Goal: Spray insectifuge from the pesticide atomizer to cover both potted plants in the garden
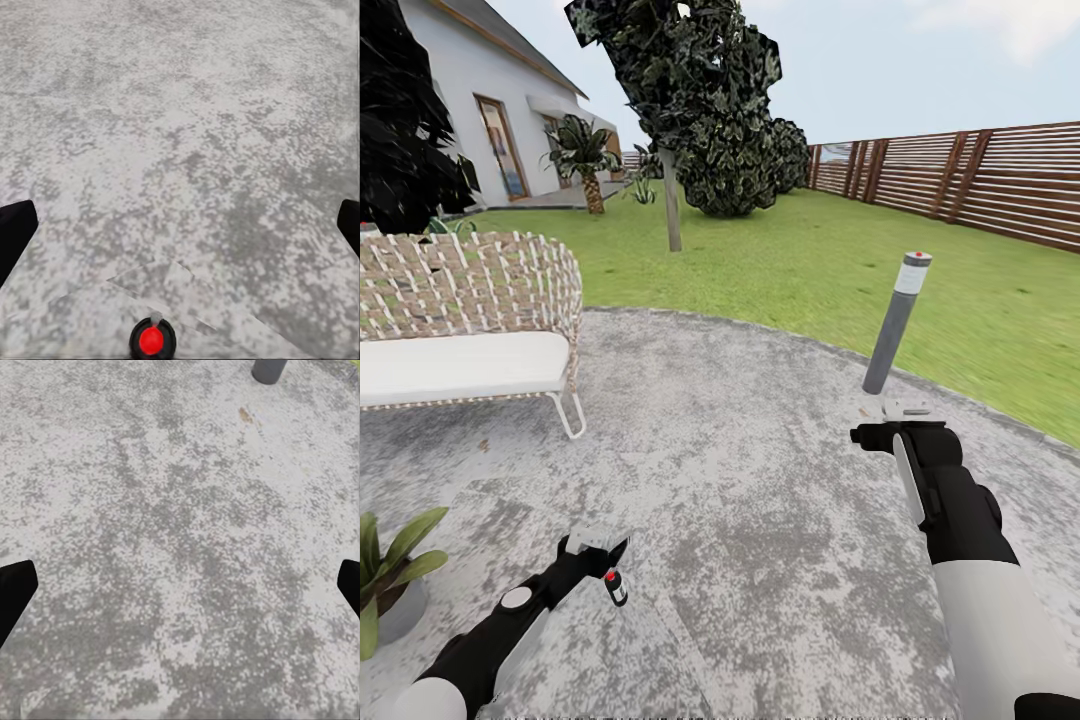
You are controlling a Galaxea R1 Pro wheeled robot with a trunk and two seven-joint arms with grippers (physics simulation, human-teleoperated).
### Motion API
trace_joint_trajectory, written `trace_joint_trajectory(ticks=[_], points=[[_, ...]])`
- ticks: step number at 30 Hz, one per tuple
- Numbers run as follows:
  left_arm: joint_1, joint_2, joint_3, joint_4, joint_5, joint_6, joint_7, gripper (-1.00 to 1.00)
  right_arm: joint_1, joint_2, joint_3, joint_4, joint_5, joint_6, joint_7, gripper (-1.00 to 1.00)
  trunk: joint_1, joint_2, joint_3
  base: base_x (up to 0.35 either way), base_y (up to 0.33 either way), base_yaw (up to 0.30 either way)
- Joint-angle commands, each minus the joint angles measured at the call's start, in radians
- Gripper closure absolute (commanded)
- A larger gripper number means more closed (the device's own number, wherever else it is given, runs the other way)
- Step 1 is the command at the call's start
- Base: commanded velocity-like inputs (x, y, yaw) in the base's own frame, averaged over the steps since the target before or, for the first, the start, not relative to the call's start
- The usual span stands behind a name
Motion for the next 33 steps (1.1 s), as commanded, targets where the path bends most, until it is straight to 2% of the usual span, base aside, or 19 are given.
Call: trace_joint_trajectory(ticks=[1, 6, 8, 11, 12, 13, 16, 19, 24, 28, 33], points=[[0.000, 0.018, 0.000, 0.002, 0.000, -0.001, -0.035, -1.00, 0.000, 0.000, 0.000, 0.000, 0.000, 0.000, 0.000, -1.00, 0.000, 0.000, -0.004, 0.000, 0.000, 0.000], [0.000, 0.066, 0.000, 0.001, -0.001, -0.013, -0.127, -1.00, 0.000, 0.000, 0.000, 0.000, 0.000, 0.000, 0.000, -1.00, 0.003, -0.001, -0.023, 0.000, 0.000, 0.000], [0.000, 0.073, 0.000, 0.003, -0.003, -0.019, -0.135, -1.00, 0.000, 0.000, 0.000, 0.000, 0.000, 0.000, 0.000, -1.00, 0.004, -0.002, -0.031, 0.000, 0.000, 0.000], [0.000, 0.072, 0.000, 0.003, -0.009, -0.049, -0.131, -1.00, 0.000, 0.000, 0.000, 0.000, 0.000, 0.000, 0.000, -1.00, 0.005, -0.003, -0.043, 0.000, 0.000, 0.000], [0.000, 0.071, 0.000, 0.003, -0.010, -0.075, -0.126, -1.00, 0.000, 0.000, 0.000, 0.000, 0.000, 0.000, 0.000, -1.00, 0.005, -0.003, -0.047, 0.000, 0.000, 0.000], [0.000, 0.069, -0.001, 0.003, -0.012, -0.129, -0.104, -1.00, 0.000, 0.000, 0.000, 0.000, 0.000, 0.000, 0.000, -1.00, 0.006, -0.003, -0.050, 0.000, 0.000, 0.000], [-0.001, 0.070, -0.001, 0.003, -0.014, -0.213, -0.067, -1.00, 0.000, 0.000, 0.000, 0.000, 0.000, 0.000, 0.000, -1.00, 0.007, -0.004, -0.062, 0.000, 0.000, 0.000], [-0.001, 0.068, -0.001, 0.001, -0.016, -0.261, -0.026, -1.00, 0.000, 0.000, 0.000, 0.000, 0.000, 0.000, 0.000, -1.00, 0.008, -0.005, -0.074, 0.000, 0.000, 0.000], [-0.001, 0.068, -0.003, 0.023, -0.036, -0.382, -0.010, -1.00, 0.000, 0.000, 0.000, 0.000, 0.000, 0.000, 0.000, -1.00, 0.011, -0.006, -0.093, 0.000, 0.000, 0.000], [-0.001, 0.063, 0.000, 0.043, -0.043, -0.415, -0.008, -1.00, 0.000, 0.000, 0.000, 0.000, 0.000, 0.000, 0.000, -1.00, 0.013, -0.007, -0.108, 0.000, 0.000, 0.000], [-0.001, 0.051, 0.002, 0.043, -0.038, -0.422, -0.007, -1.00, 0.000, 0.000, 0.000, 0.000, 0.000, 0.000, 0.000, -1.00, 0.015, -0.008, -0.128, 0.000, 0.000, 0.000]])
